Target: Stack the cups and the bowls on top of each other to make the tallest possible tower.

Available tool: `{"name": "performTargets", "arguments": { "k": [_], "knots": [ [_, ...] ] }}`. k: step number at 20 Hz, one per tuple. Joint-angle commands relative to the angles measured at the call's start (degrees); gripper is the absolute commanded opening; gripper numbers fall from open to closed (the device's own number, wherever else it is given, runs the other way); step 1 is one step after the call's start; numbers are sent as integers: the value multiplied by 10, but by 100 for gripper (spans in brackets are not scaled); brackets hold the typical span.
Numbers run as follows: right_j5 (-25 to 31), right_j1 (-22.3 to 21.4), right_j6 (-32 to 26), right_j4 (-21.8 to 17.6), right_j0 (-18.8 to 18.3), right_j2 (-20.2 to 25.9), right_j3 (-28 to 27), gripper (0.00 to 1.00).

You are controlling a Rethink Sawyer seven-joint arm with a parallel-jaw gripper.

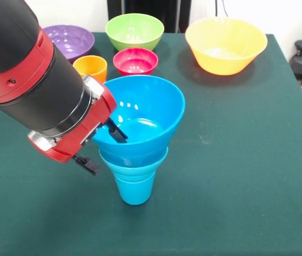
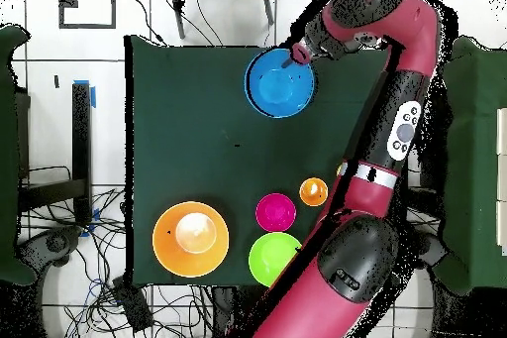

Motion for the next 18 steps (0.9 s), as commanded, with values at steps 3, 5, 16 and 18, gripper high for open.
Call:
{"name": "performTargets", "arguments": {
  "k": [3, 5, 16, 18],
  "knots": [
    [-41, -26, 79, -32, 32, 10, -23, 100],
    [-36, -30, 78, -39, 34, 13, -26, 100],
    [1, -56, 93, -48, 35, 10, -28, 100],
    [-1, -60, 97, -34, 28, -7, -17, 100]
  ]
}}
